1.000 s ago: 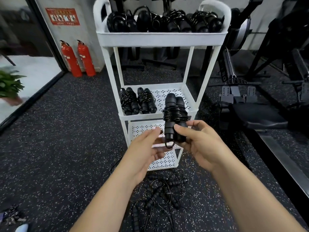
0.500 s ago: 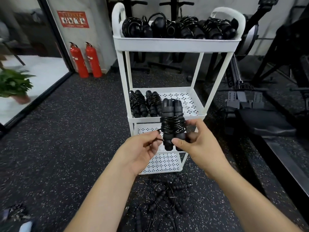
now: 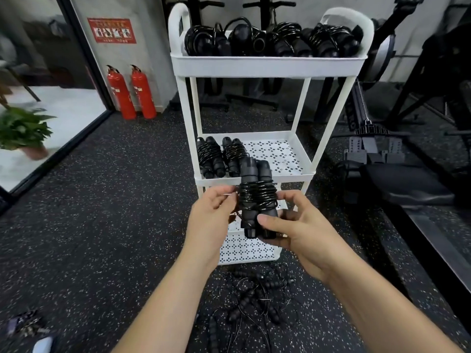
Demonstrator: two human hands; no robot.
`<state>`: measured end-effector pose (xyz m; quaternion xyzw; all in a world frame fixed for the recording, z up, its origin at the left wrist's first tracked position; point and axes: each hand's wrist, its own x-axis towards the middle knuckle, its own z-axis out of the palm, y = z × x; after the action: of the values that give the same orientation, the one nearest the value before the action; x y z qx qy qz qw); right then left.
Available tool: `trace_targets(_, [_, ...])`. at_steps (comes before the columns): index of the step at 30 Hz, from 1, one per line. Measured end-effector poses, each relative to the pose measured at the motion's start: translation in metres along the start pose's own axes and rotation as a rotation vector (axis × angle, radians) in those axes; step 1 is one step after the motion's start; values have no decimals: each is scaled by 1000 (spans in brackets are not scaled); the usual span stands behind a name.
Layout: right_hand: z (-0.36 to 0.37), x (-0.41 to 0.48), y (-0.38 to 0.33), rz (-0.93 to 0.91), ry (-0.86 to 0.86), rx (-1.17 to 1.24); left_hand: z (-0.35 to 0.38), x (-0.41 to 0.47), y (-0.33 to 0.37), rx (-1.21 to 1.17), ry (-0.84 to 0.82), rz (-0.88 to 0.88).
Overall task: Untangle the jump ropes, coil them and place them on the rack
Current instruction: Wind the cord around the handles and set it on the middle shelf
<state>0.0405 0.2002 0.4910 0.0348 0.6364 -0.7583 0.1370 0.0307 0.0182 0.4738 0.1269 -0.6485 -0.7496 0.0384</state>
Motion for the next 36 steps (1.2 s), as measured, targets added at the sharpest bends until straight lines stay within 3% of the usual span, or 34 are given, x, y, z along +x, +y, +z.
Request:
trace_targets(5, [1, 0, 1, -35, -26, -58, 10, -2, 3, -223, -142, -101])
trace_targets(9, [2, 1, -2, -12, -93, -131, 8, -3, -1, -298, -104, -143])
trace_targets(15, [3, 5, -2, 2, -163, -217, 11, -3, -3, -255, -39, -66])
trace_targets(20, [0, 18, -12, -62, -31, -136, 7, -2, 5, -56, -23, 109])
trace_targets(26, [-6, 57, -36, -54, 36, -210, -4, 6, 10, 42, -10, 134])
trace_targets(31, [-6, 99, -68, -72, 206, -333, -15, 16, 9, 61, 60, 62])
trace_targets(36, [-10, 133, -77, -53, 267, -525, -25, 24, 4, 68, 82, 12])
